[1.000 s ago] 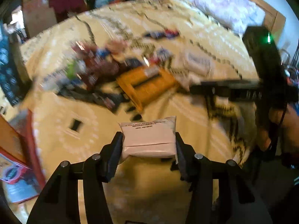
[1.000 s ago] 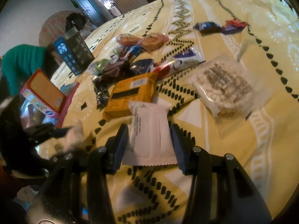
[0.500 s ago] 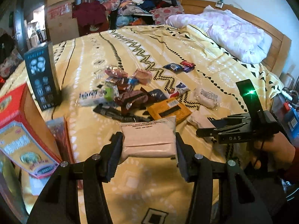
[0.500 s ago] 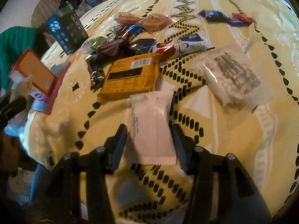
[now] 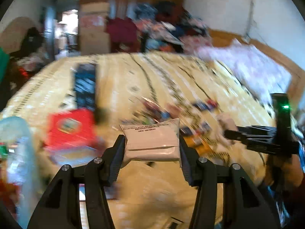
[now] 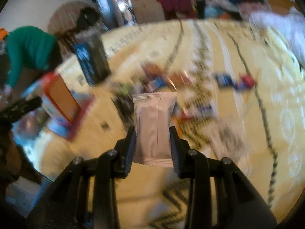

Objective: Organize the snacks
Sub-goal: 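Carry both white packets in the left and right tools over the glass bowl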

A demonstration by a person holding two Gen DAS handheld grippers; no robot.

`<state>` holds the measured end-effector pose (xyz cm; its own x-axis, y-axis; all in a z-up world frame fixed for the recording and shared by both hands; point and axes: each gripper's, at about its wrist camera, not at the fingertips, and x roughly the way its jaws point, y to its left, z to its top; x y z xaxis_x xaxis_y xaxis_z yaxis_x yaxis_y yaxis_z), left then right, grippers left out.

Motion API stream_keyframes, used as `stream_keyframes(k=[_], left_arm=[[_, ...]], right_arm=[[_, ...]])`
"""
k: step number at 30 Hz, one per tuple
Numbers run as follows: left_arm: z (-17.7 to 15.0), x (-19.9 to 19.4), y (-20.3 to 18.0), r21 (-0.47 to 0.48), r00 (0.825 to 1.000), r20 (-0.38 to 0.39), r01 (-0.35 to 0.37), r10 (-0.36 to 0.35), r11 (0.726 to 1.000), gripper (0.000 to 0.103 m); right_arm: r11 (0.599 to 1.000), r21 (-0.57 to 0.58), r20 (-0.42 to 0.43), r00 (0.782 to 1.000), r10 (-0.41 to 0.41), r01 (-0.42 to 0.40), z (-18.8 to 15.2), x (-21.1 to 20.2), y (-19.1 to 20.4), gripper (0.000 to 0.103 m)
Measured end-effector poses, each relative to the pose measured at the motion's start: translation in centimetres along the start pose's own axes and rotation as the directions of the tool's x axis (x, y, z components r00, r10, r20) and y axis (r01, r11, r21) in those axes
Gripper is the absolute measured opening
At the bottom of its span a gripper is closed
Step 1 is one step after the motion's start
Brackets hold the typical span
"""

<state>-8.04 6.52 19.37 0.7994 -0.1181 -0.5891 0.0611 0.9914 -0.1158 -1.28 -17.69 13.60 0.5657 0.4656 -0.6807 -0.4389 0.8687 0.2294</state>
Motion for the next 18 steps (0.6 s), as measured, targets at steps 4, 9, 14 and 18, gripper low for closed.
stream_keyframes(k=[4, 9, 14, 18], left_arm=[[2.4, -4.2, 5.0, -0.068, 0.985, 0.085, -0.145, 0.15, 0.987, 0.055], [3.5, -8.5, 12.2, -0.182, 0.937, 0.115, -0.305, 0.328, 0.935, 0.055], [2.4, -12.5, 20.2, -0.33, 0.867, 0.07, -0.447, 0.494, 0.831, 0.055], [0.6, -13.9, 24.6, -0.381, 0.812, 0.0, -0.54, 0.584, 0.75, 0.055]], right_arm=[[0.994, -0.063, 0.074, 0.993, 0.093, -0.088, 5.0, -0.9, 4.7, 0.035], [0.956, -0.183, 0.102, 0.963, 0.251, -0.23, 10.5, -0.4, 13.3, 0.035], [0.885, -0.281, 0.044, 0.916, 0.399, -0.372, 13.2, 1.2, 22.5, 0.035], [0.827, -0.326, -0.04, 0.88, 0.473, -0.459, 13.5, 3.4, 29.0, 0.035]])
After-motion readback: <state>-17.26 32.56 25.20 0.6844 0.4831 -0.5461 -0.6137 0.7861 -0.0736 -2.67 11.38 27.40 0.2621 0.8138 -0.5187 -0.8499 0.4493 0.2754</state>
